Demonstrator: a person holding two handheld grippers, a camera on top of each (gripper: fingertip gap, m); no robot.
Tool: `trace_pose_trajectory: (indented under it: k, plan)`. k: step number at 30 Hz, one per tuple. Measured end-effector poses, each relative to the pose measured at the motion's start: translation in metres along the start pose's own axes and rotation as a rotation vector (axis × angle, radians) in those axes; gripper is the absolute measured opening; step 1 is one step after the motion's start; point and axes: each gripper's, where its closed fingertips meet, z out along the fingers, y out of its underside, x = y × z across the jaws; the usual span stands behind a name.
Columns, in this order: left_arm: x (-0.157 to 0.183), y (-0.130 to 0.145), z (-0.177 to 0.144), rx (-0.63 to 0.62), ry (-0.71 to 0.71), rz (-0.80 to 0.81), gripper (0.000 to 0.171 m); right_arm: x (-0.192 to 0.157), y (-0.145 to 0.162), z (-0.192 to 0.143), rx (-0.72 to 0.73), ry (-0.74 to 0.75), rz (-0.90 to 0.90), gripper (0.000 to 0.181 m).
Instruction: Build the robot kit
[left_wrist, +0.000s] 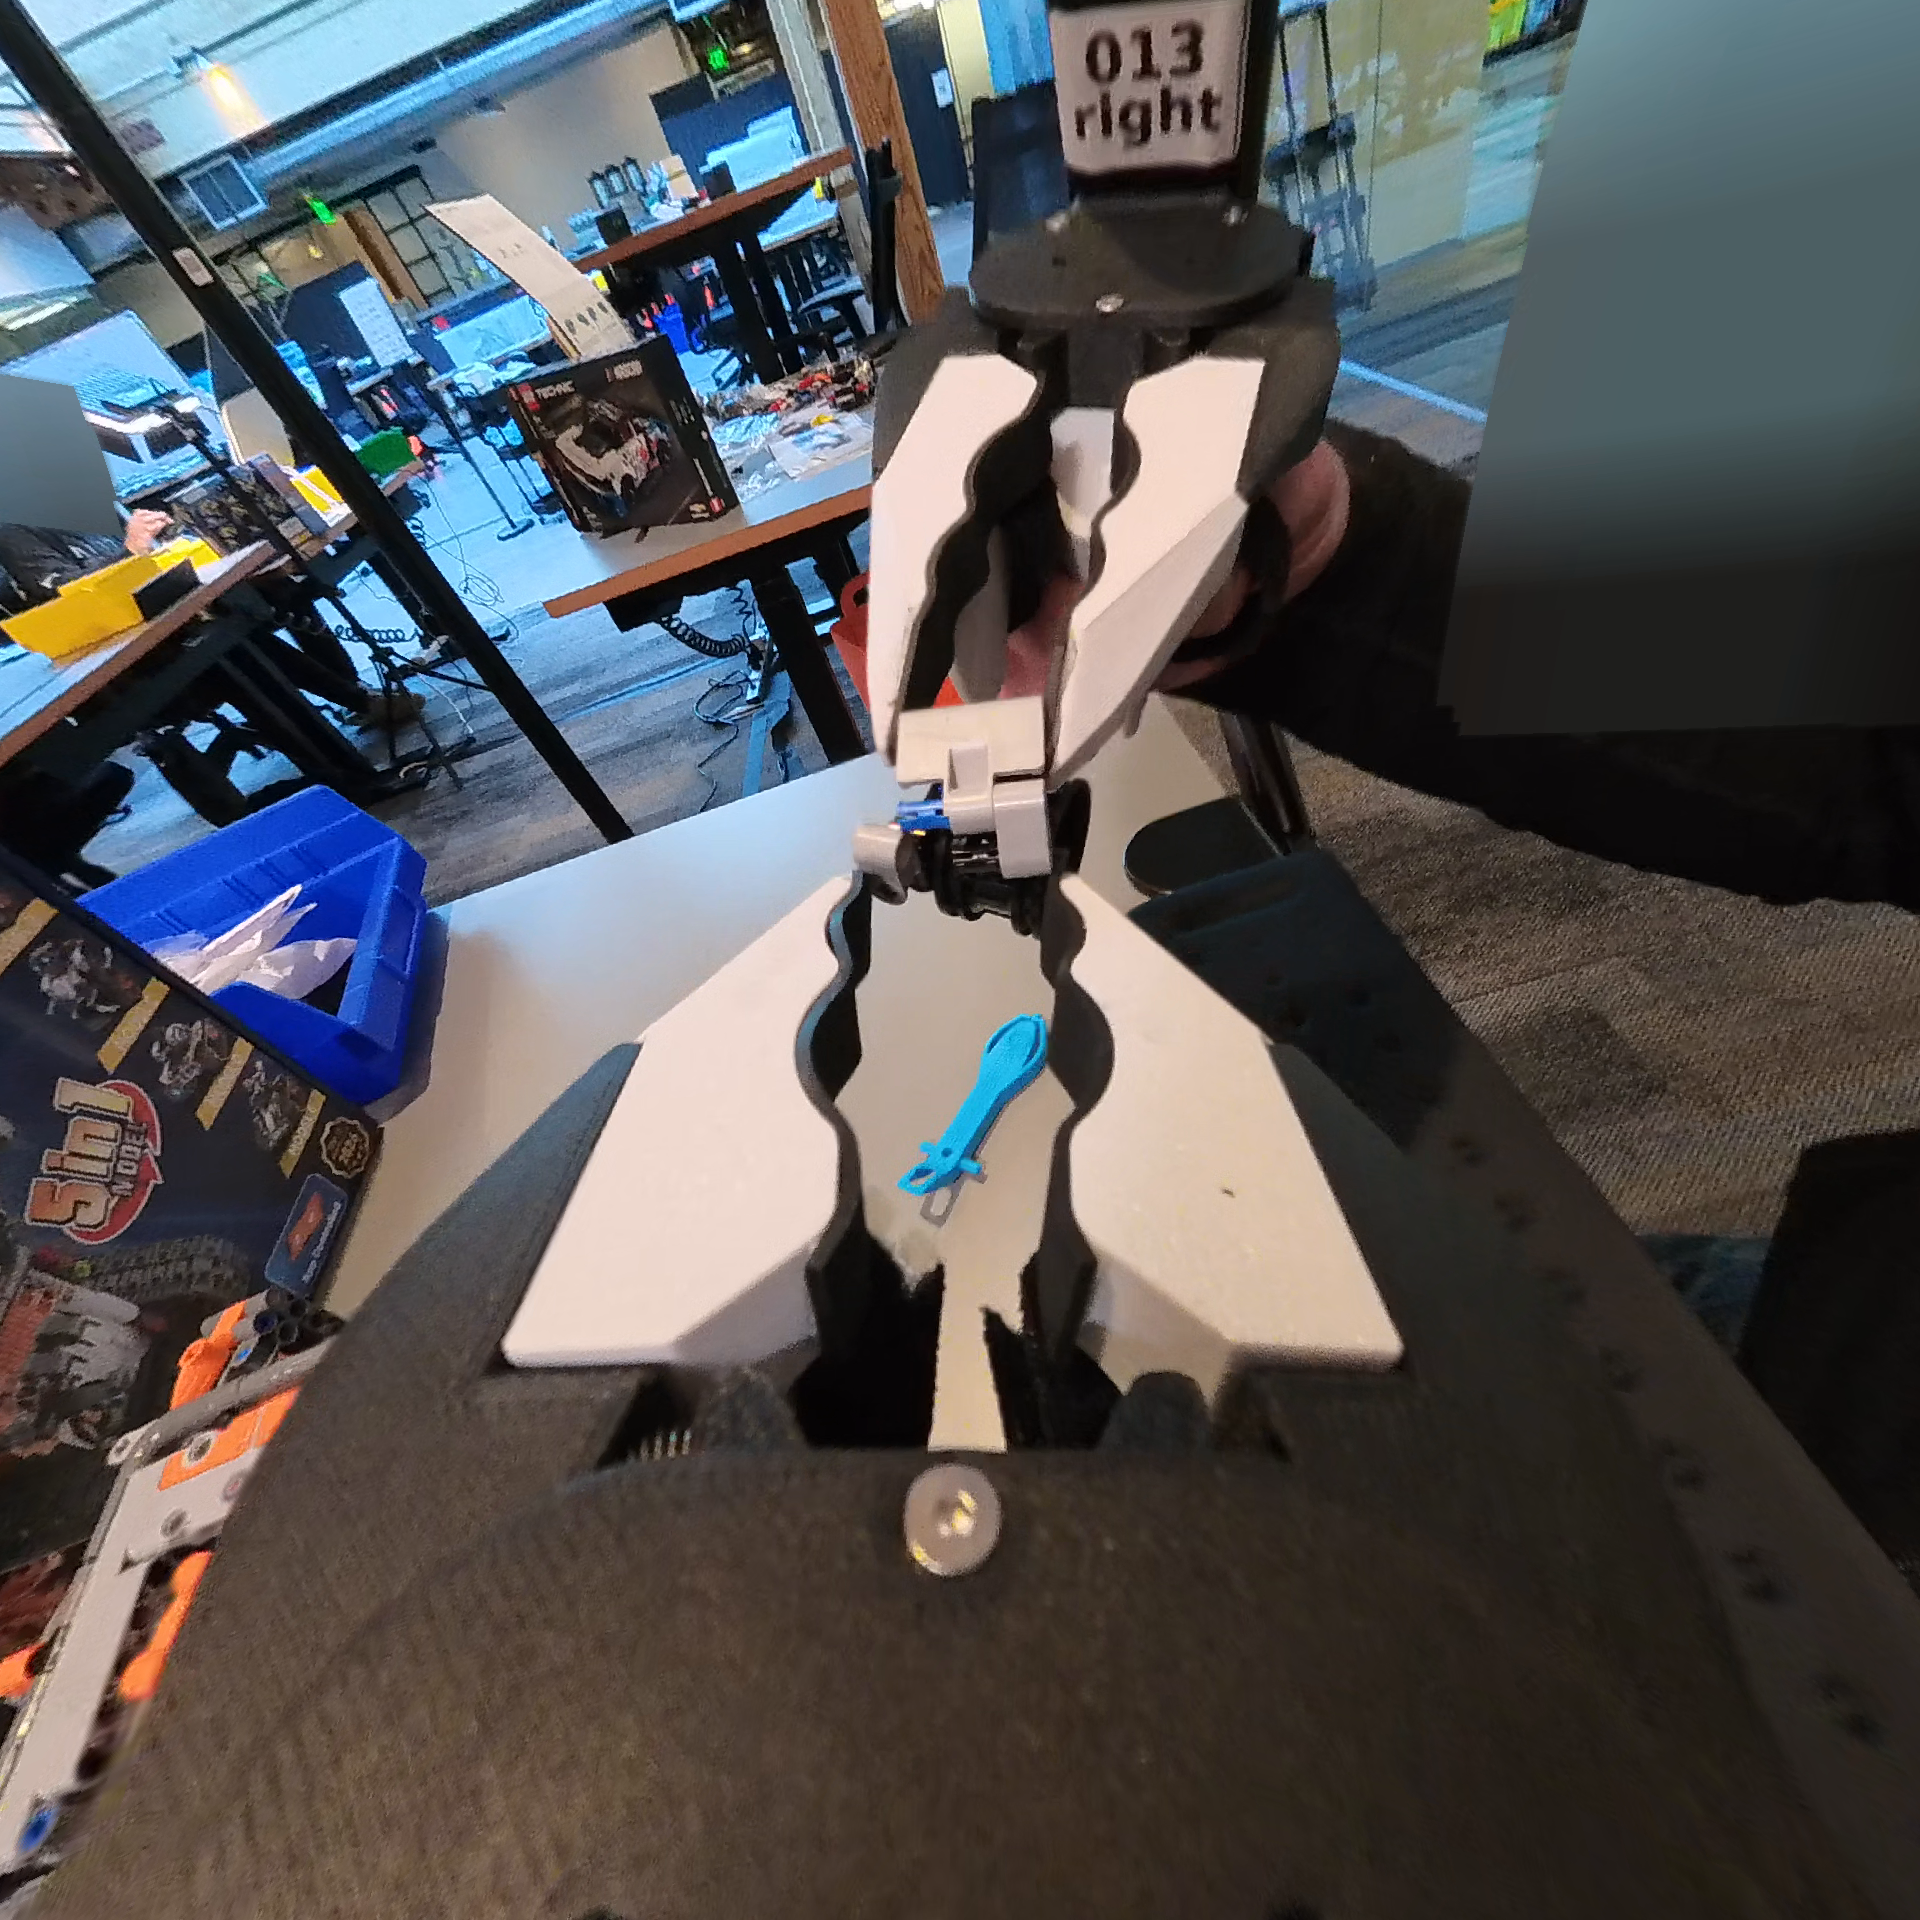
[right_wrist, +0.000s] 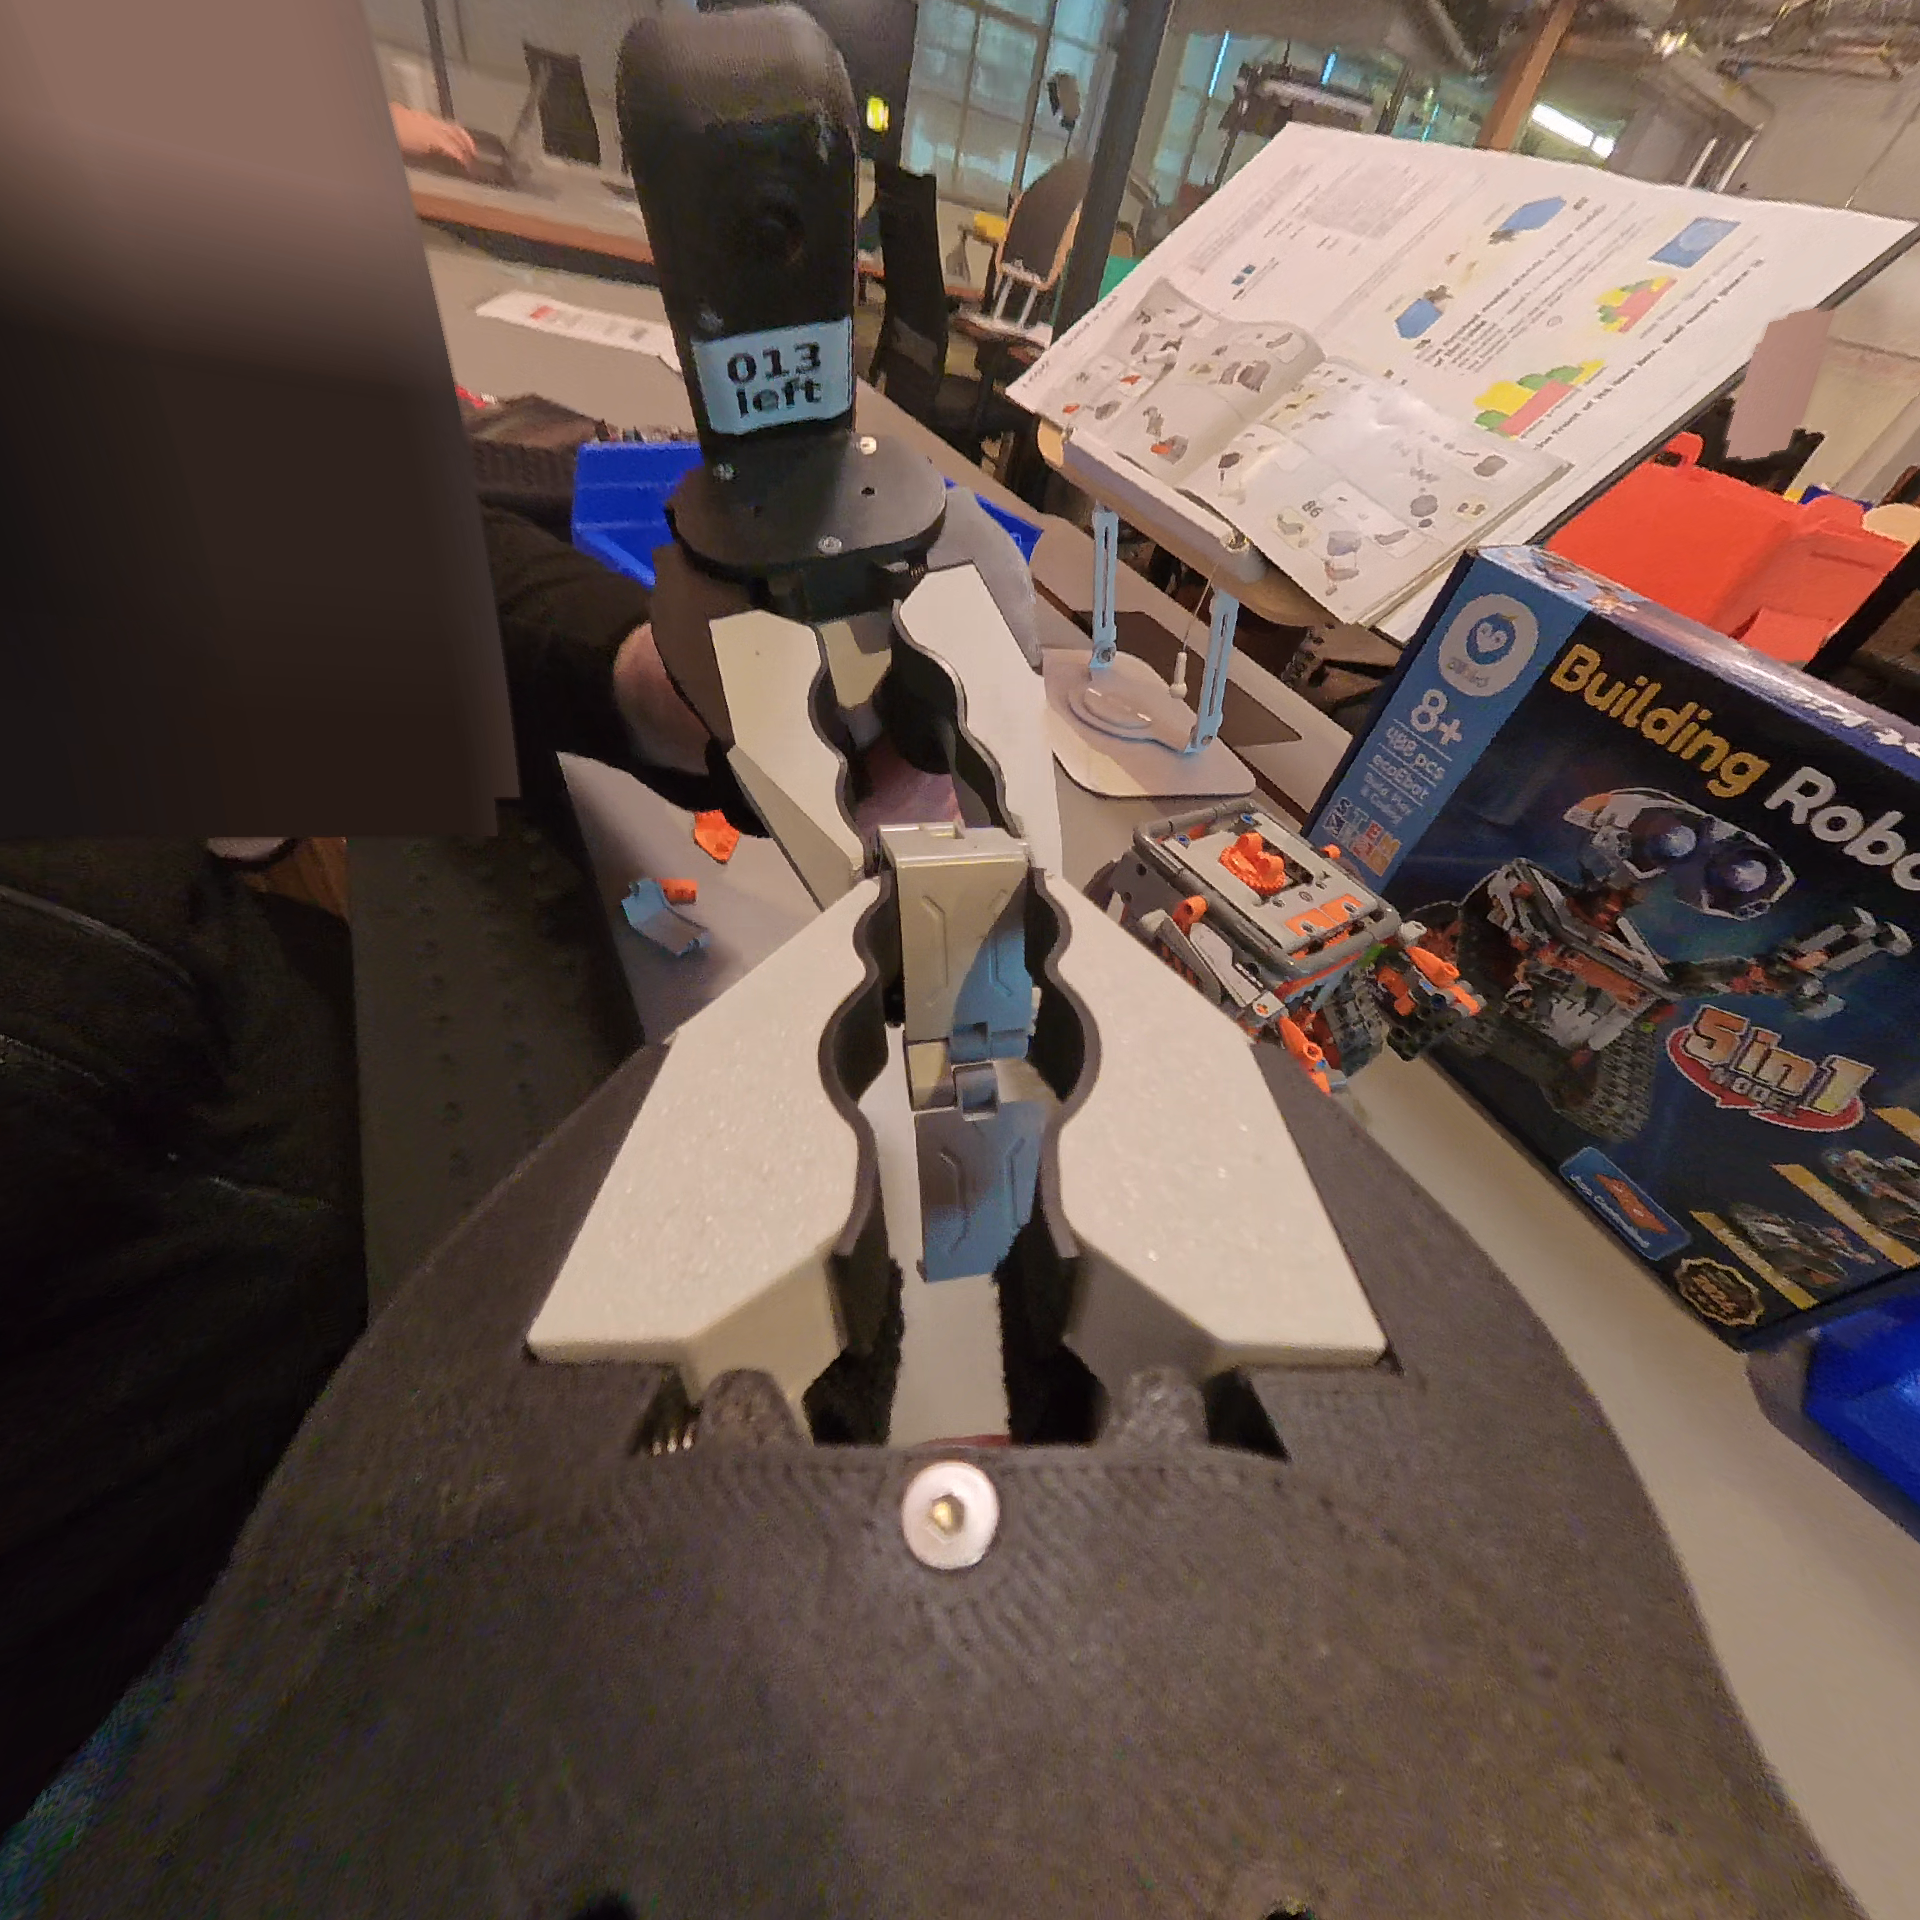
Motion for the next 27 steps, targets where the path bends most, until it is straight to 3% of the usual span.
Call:
trace_pose_trajectory:
  k: [7, 12, 20, 27]
  plan:
    - [-0.001, 0.005, 0.003, -0.096, -0.034, 0.106, 0.028, 0.000, 0.006, -0.001, -0.168, 0.051, -0.082, 0.021]
    - [-0.007, 0.003, 0.004, -0.115, -0.061, 0.095, 0.029, 0.006, 0.003, 0.001, -0.150, 0.097, -0.042, 0.022]
    - [-0.014, 0.006, 0.008, -0.129, -0.094, 0.048, 0.028, 0.012, 0.006, 0.004, -0.216, 0.237, -0.157, 0.022]
    - [-0.019, 0.003, 0.009, -0.157, -0.175, 0.140, 0.026, 0.016, 0.004, 0.006, -0.250, 0.369, -0.250, 0.022]
